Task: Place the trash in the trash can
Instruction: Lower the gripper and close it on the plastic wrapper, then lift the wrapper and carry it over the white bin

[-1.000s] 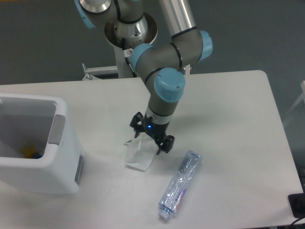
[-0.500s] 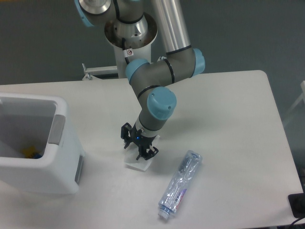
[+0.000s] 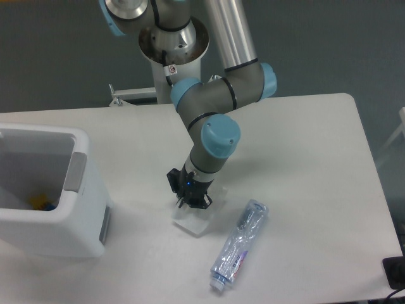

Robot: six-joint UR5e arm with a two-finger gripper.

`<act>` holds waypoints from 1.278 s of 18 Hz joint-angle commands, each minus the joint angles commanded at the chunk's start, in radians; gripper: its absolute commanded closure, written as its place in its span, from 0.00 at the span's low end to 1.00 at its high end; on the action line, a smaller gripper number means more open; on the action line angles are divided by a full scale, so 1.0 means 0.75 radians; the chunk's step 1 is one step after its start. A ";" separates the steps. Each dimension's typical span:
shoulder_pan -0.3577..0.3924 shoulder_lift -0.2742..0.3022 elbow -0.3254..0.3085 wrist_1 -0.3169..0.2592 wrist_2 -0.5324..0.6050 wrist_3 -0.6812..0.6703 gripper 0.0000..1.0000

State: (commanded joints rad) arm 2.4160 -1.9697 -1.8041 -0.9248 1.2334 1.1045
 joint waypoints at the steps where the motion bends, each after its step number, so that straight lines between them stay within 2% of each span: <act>1: 0.000 0.004 0.016 -0.029 -0.008 -0.002 0.94; 4: -0.004 0.080 0.070 -0.147 -0.033 -0.033 0.94; 7: -0.014 0.153 0.172 -0.249 -0.116 -0.120 0.94; 10: -0.031 0.160 0.307 -0.352 -0.216 -0.202 0.93; 13: -0.063 0.221 0.421 -0.358 -0.403 -0.408 0.93; 15: -0.098 0.260 0.464 -0.352 -0.427 -0.464 0.93; 17: -0.145 0.262 0.534 -0.354 -0.476 -0.544 0.93; 23: -0.272 0.292 0.540 -0.344 -0.503 -0.612 0.93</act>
State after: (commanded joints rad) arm 2.2122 -1.7503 -1.3990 -1.1827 0.8560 0.6459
